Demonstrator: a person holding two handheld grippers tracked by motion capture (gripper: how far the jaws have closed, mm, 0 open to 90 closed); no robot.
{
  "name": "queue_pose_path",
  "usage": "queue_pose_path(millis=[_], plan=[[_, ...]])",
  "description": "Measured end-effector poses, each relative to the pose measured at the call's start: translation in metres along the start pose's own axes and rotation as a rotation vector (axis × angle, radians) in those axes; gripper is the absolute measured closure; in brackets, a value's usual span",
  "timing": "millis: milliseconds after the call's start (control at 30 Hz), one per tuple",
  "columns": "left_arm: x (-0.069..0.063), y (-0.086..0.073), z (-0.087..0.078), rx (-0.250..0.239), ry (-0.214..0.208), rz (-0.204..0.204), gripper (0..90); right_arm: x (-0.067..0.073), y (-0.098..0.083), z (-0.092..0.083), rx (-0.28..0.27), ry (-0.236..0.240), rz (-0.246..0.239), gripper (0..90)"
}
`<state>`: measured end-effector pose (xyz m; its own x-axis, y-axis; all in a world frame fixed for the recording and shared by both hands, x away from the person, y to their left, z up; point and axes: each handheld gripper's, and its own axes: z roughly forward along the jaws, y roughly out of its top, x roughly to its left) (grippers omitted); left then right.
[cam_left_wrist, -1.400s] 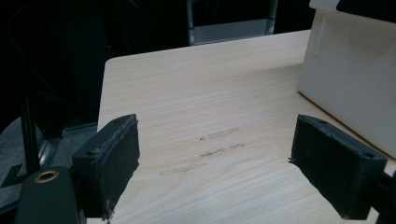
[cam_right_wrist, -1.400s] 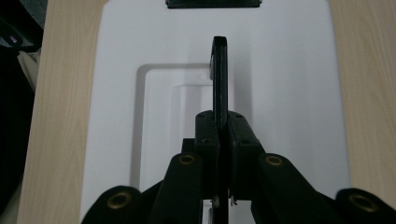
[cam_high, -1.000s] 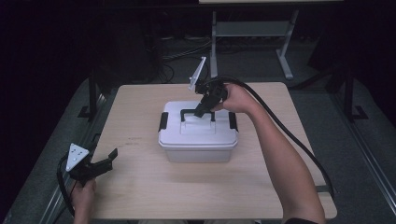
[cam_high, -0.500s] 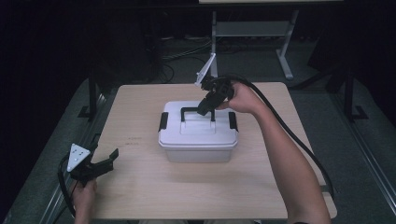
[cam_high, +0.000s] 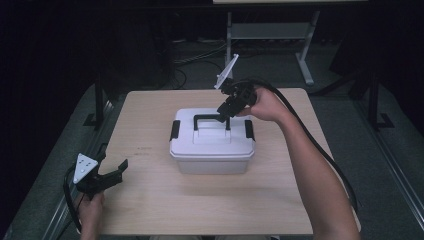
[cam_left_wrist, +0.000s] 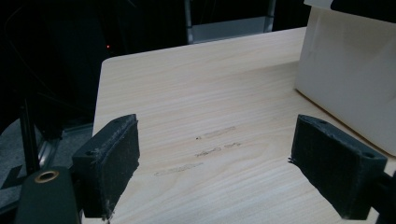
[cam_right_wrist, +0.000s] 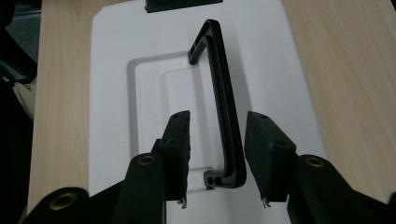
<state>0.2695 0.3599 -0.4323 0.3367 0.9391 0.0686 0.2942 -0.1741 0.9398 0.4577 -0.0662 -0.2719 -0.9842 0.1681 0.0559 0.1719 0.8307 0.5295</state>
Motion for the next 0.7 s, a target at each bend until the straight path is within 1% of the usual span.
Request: queue_pose_path(millis=[167,500,700], plan=[[0.0,0.0,-0.001,0.004,-0.001,0.001,14.7,0.001,-0.004,-0.003,-0.002,-0.009,0.003,59.1],[-0.001,0.0,-0.001,0.001,0.001,0.003,14.7,0.002,-0.012,-0.007,0.001,-0.011,0.02,55.7],[-0.001,-0.001,0.0,0.005,0.002,0.004,14.7,0.002,-0.02,-0.009,0.001,-0.016,0.041,54.0]])
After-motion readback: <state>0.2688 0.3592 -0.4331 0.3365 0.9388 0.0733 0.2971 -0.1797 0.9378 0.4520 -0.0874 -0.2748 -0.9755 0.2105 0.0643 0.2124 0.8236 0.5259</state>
